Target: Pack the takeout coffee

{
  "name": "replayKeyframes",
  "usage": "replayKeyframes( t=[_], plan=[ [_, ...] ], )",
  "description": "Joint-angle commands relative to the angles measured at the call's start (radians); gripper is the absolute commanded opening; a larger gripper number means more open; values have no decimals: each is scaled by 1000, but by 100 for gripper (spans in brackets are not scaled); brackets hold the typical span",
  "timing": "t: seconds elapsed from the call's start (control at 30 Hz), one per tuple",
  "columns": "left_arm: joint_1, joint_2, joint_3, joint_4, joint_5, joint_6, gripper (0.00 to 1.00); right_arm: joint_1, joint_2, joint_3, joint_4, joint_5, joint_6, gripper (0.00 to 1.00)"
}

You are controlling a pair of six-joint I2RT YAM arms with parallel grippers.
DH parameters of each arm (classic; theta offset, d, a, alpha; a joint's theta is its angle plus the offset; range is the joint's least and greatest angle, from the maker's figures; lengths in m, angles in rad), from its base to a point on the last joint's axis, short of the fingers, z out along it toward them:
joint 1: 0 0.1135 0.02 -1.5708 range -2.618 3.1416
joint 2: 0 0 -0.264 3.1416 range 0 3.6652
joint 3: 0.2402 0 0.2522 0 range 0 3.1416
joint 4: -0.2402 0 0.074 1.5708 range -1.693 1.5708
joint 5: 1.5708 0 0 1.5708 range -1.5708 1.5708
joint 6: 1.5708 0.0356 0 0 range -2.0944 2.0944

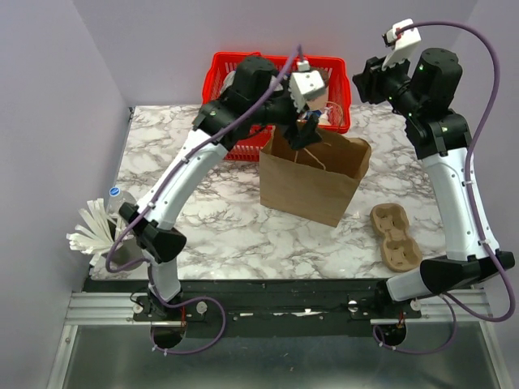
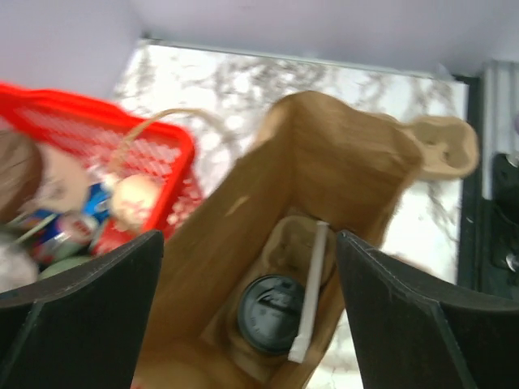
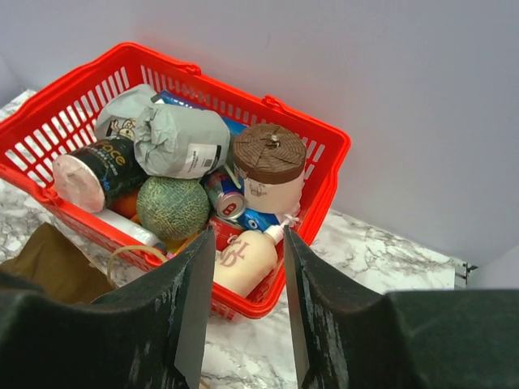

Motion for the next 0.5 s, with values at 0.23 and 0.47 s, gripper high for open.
replayKeyframes(
  t=[0.23, 0.47],
  plan=[
    [295, -316, -261, 241, -203, -87, 99, -6, 43, 15, -209, -167, -10, 70],
    [454, -352, -384, 232, -327, -156, 99, -6, 54, 13, -198, 190, 96, 88]
  ],
)
